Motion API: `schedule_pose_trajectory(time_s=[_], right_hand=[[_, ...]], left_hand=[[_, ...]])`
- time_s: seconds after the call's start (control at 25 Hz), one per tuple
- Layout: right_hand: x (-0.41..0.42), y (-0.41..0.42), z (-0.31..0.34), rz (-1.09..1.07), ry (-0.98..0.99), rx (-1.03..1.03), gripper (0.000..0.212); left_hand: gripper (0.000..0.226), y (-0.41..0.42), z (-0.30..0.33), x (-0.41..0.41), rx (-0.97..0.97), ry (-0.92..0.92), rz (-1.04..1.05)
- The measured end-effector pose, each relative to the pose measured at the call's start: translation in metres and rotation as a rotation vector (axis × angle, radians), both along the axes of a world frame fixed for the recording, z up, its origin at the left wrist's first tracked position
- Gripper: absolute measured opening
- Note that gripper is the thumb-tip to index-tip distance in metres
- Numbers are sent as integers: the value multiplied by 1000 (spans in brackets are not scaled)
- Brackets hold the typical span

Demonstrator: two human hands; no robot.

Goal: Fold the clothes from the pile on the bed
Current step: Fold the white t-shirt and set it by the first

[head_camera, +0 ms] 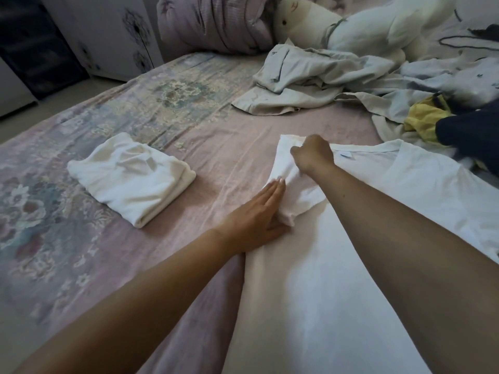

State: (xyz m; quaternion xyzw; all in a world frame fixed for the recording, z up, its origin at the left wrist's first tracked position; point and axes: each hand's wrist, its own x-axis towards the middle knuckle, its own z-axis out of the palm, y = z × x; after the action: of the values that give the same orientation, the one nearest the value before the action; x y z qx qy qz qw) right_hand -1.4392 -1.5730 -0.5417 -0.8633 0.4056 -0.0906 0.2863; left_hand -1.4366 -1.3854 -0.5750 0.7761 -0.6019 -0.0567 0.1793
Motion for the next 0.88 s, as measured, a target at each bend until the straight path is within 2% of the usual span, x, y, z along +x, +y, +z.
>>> schedule_pose_trajectory(time_s=[0.08, 0.16, 0.24, 0.28, 0.32, 0.4, 0.44, 0.48, 0.6, 0.72, 0.8, 0.88], right_hand=[[-2, -3, -2, -17, 133, -42, 26], [-4, -3, -4, 40, 170, -34, 32], [-9, -5, 3, 88, 111, 65, 49], [-15, -6, 12, 109, 168, 139, 56], [-21, -7, 23, 146, 285, 201, 60], [-34, -13, 36, 262, 664, 222, 55], [-39, -15, 40, 315, 753, 212, 50], [-40, -18, 39, 351, 731, 207, 45], [-40, -30, 33, 184, 345, 402, 13], [-49, -29, 29, 147, 501, 415, 32], [-49, -24, 27, 115, 477, 396, 46], [-44, -17, 23, 198, 424, 148, 48]], left_hand=[[50, -2, -4, -1, 45, 50, -30], [48, 1, -4, 4, 5, 51, -30], [48, 5, -5, 9, -82, -5, 8], [48, 6, -7, 10, -97, -14, 42], [52, 6, -7, 9, -85, 4, 73], [62, 1, -7, 6, -71, -43, 63], [62, -4, -5, 3, -75, -64, 65], [58, -6, -2, 0, -69, -54, 78], [48, -4, 3, -1, -81, 83, 32], [50, 1, 1, 3, 34, 0, -92], [60, 4, 1, -1, 106, -88, -154], [73, 2, 8, -6, 169, -82, -110]])
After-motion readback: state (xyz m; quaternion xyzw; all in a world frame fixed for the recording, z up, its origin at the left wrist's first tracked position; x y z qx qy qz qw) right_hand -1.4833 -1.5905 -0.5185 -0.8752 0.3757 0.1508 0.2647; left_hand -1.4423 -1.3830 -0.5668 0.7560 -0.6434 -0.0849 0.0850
